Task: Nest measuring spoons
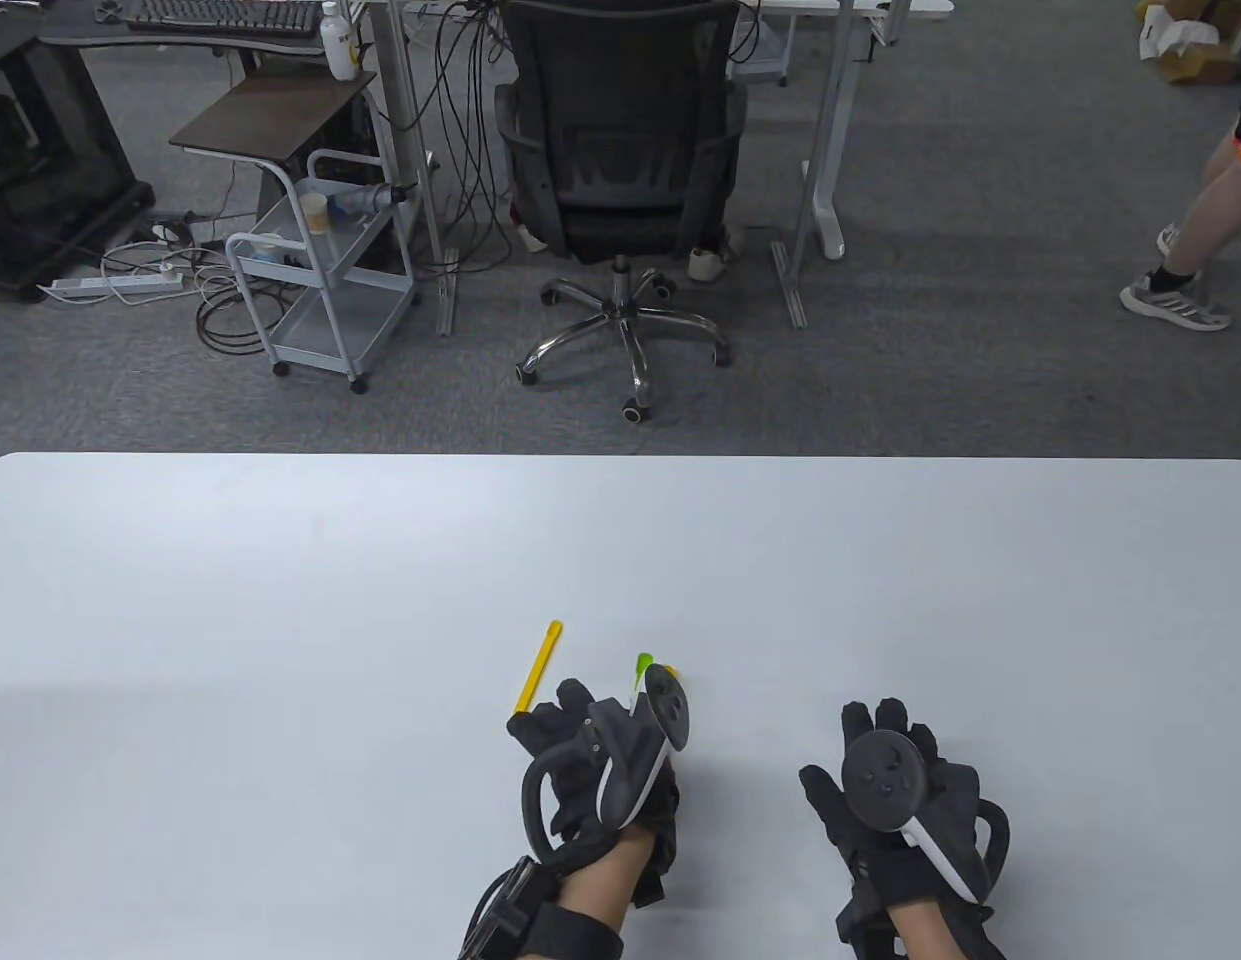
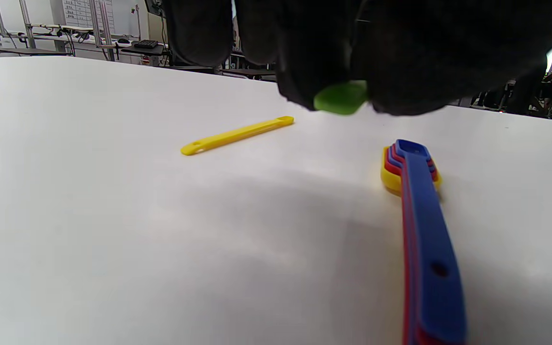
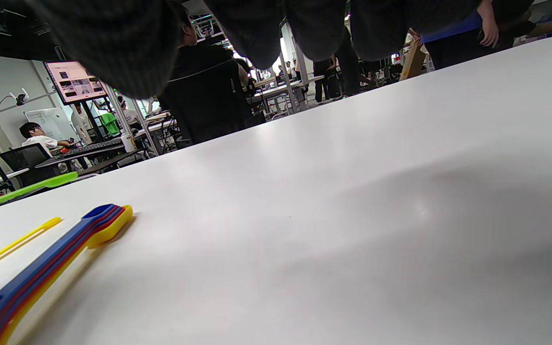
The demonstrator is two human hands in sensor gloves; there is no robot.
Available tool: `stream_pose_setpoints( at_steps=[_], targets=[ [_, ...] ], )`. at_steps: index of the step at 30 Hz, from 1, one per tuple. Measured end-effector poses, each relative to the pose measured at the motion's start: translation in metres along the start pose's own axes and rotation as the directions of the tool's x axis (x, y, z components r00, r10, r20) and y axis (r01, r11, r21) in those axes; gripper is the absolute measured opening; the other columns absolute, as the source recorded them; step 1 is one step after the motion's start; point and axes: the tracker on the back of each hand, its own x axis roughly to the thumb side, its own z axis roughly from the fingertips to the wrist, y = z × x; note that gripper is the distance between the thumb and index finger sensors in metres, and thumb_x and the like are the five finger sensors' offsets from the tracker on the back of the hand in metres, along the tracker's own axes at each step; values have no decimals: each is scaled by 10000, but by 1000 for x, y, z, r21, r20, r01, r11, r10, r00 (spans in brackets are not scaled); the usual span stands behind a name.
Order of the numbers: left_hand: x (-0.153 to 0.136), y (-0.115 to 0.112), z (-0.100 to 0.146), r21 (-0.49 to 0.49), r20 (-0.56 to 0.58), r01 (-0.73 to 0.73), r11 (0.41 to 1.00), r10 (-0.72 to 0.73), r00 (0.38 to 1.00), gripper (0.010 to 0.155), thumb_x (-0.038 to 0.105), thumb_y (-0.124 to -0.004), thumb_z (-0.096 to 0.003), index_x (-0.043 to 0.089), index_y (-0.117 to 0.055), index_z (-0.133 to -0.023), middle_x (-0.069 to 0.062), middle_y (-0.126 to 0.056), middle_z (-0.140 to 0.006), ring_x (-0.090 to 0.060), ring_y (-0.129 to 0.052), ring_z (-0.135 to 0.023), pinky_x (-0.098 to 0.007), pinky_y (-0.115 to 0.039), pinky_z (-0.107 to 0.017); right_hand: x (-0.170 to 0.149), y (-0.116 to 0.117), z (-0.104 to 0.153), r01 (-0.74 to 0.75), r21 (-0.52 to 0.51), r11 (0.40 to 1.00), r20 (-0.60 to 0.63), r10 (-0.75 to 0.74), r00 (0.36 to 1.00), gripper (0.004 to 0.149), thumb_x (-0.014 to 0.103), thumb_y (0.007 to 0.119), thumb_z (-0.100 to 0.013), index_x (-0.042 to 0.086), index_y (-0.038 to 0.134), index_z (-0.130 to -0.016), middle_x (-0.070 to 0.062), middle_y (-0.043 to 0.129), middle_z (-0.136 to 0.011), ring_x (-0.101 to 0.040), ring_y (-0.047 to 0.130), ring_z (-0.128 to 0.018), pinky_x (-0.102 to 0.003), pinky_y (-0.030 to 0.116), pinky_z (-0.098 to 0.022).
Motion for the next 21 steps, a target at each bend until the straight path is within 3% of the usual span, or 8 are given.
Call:
stream_pose_setpoints(
  at_steps=[21],
  targets=[
    [10,-22,-3,-74,-12,-26,997,26,1000,499,464,-976,-369,75,-986,-681,-132,-704,-1138,-502,-781,-1036,-687,-457,-775,-1,-1,0,12,5,1000,0,-12,1000,764,522,725,-511,99,573,-1128,-305,488,-1218,-631,568,-1012,-701,529,-682]
  ],
)
